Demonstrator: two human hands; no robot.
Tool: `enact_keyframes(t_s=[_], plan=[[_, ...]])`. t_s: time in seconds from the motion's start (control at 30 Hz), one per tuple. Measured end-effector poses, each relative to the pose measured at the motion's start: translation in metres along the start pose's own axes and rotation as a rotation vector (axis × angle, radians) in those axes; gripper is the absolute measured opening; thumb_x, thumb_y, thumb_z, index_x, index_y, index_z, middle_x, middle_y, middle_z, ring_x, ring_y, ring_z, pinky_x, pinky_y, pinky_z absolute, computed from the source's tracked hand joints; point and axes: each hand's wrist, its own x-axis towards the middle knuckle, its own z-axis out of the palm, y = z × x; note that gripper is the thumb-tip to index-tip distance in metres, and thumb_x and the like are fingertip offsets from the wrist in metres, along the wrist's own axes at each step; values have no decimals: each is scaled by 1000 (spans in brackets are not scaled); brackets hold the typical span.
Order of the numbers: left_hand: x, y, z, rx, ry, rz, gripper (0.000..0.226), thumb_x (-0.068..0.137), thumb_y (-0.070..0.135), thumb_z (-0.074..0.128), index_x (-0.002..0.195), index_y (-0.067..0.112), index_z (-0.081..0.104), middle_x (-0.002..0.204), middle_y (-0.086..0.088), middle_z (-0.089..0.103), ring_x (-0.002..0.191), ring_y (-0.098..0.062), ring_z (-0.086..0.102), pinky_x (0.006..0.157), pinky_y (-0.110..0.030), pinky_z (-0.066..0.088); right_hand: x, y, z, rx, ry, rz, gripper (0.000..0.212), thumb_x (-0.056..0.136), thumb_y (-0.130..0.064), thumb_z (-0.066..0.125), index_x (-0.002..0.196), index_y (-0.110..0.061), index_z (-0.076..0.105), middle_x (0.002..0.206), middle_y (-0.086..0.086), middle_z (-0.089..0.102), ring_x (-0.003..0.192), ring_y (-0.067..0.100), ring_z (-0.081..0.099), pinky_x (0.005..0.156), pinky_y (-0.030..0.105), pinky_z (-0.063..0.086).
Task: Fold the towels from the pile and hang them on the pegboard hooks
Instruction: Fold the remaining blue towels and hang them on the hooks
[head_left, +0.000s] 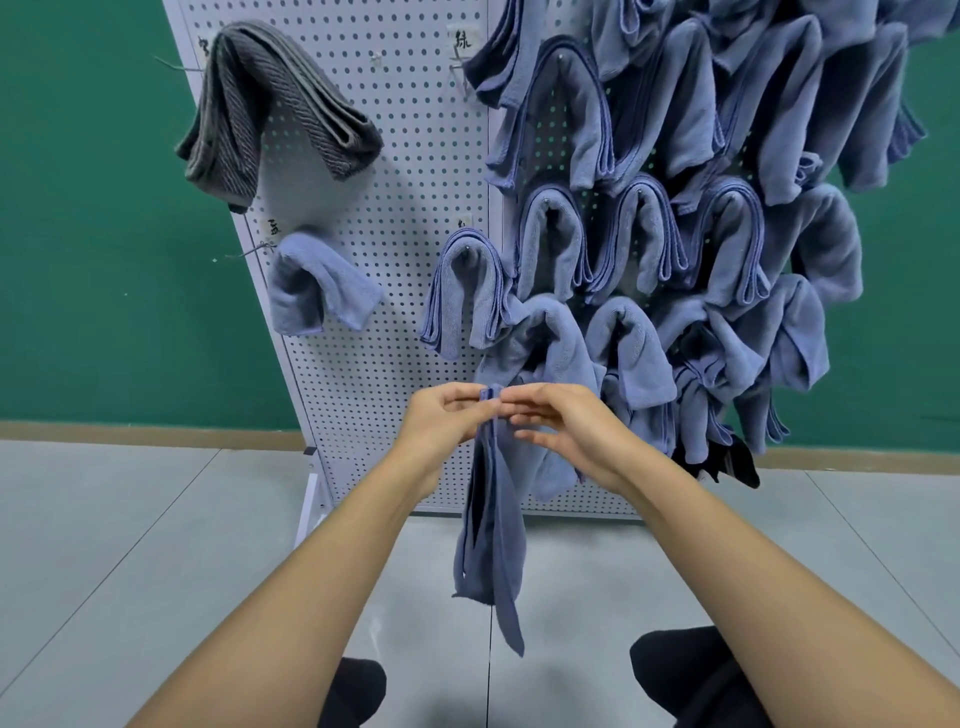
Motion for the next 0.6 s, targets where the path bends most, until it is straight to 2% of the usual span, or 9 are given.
enact_keyframes(t_s=[0.13,0.2,0.27,0.3,0.37,0.43,0.53,0.6], plan=[[3,4,-2,-7,-21,-5,15,91,6,58,101,8,68,65,7,61,58,-2,52,65,-19,46,3,-4,-19,-341,128,-185,20,89,-3,59,103,-15,67,97,-2,66,89,8,57,75,10,47],[2,6,-1,16,-75,8,16,92,8,55,98,12,69,72,2,60,65,-7,50,69,-22,44,2,-5,-30,-597,155,-279,29,84,-19,71,111,-24,63,112,-7,59,101,5,49,85,12,40],[0,6,-1,52,-138,26,19,94,9,52,94,15,70,81,-1,63,76,-11,54,73,-26,44,2,-5,-36,-787,76,-276,50,79,-33,77,124,-28,56,128,-13,49,119,4,37,97,19,29],[-1,6,-1,62,-170,35,21,95,9,51,94,16,70,84,-1,65,79,-11,56,75,-26,44,2,-4,-37,-838,27,-245,55,77,-36,78,126,-28,56,129,-13,48,121,5,36,99,21,28],[-1,6,-3,63,-198,44,22,96,8,48,95,16,69,86,-2,67,81,-11,58,75,-26,44,5,-1,-38,-836,-57,-204,39,79,-34,76,114,-21,65,116,-8,62,106,6,52,95,26,40],[0,4,-5,55,-168,26,22,96,8,48,96,15,69,80,1,66,74,-9,57,72,-23,45,8,4,-38,-797,-67,-221,14,85,-26,71,91,-13,69,89,-4,68,81,5,58,85,31,46],[2,0,-9,63,-111,-45,19,97,11,50,94,16,68,63,10,61,63,-5,54,73,-22,50,15,6,-37,-911,19,-250,14,92,-27,61,79,-22,61,76,-6,61,72,7,52,77,34,46],[3,-4,-11,77,-101,-90,15,97,16,51,96,18,66,74,6,64,70,-8,57,81,-27,52,16,3,-35,-987,66,-223,16,93,-29,56,80,-21,58,74,-7,57,71,9,50,74,34,45]])
